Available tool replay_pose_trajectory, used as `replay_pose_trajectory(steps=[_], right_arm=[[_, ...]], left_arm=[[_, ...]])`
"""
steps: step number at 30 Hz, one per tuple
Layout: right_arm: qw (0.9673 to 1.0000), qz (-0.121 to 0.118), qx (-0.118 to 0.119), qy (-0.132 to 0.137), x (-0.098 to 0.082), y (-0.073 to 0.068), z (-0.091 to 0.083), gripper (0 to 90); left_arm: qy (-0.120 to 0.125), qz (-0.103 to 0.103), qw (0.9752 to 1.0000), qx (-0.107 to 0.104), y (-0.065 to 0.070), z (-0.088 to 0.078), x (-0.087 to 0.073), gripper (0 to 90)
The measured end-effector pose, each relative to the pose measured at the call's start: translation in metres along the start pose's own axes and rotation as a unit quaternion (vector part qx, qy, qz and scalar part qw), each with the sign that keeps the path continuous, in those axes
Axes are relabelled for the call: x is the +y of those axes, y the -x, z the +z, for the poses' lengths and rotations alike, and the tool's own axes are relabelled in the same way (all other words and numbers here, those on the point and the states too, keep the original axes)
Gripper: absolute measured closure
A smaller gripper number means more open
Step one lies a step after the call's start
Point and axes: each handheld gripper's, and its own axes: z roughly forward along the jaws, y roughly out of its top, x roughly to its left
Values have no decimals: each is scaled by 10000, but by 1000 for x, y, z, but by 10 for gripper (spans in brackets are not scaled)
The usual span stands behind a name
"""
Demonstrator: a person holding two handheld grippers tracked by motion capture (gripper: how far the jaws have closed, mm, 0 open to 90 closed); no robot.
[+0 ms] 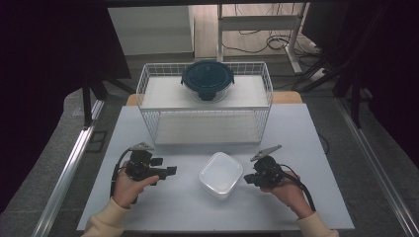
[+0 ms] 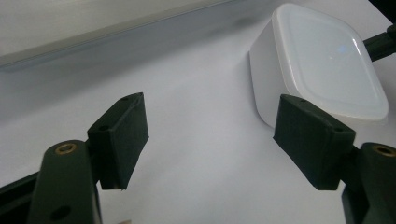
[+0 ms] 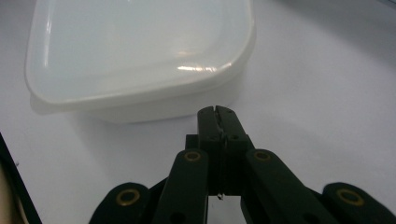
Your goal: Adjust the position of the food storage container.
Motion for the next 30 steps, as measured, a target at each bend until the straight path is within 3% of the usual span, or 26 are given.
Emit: replay_pose_trajectory(steps=[13,30], right_arm=[[9999,130,43,53,16,3,9,891],[9999,14,17,122,51,4,33,891]], left_arm=[[11,-17,10000,10,-2,0,0,253],[42,-71,10000,24,-5,-2,0,252]])
